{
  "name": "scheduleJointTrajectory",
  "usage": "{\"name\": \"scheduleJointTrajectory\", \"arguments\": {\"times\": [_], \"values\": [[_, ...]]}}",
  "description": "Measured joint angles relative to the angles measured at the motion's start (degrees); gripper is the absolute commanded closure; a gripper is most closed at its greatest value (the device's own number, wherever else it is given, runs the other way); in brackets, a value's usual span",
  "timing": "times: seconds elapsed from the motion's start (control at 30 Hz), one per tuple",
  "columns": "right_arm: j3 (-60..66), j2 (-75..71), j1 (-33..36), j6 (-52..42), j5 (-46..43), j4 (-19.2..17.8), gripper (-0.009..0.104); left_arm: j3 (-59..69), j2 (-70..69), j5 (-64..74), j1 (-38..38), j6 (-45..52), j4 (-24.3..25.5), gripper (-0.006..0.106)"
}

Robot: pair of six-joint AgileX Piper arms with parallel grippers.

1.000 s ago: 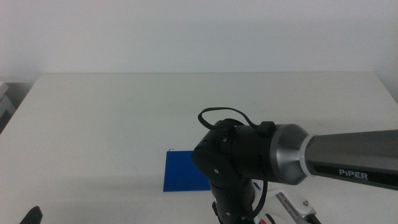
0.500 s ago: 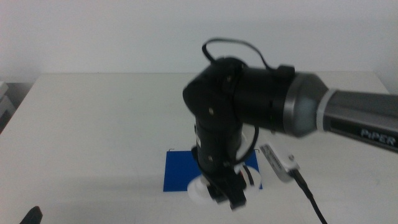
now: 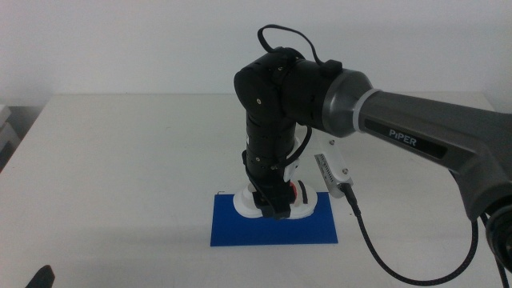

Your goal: Use one arm to grab the shoe from the table and place it on the mat.

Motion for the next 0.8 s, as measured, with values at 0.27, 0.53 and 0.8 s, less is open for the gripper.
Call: {"name": "scheduleJointTrajectory", "arguments": {"times": [0.27,0.53,0.8], "values": [[-0.4,0.2,0.0,-11.6,0.1,0.1,0.082,0.0,0.0,0.0,0.0,0.0,0.0,0.007],[-0.4,0.2,0.0,-39.9,0.3,0.5,0.082,0.0,0.0,0.0,0.0,0.0,0.0,0.007],[-0.4,0.2,0.0,-77.8,0.6,0.5,0.082,0.0,0.0,0.0,0.0,0.0,0.0,0.007]]}}
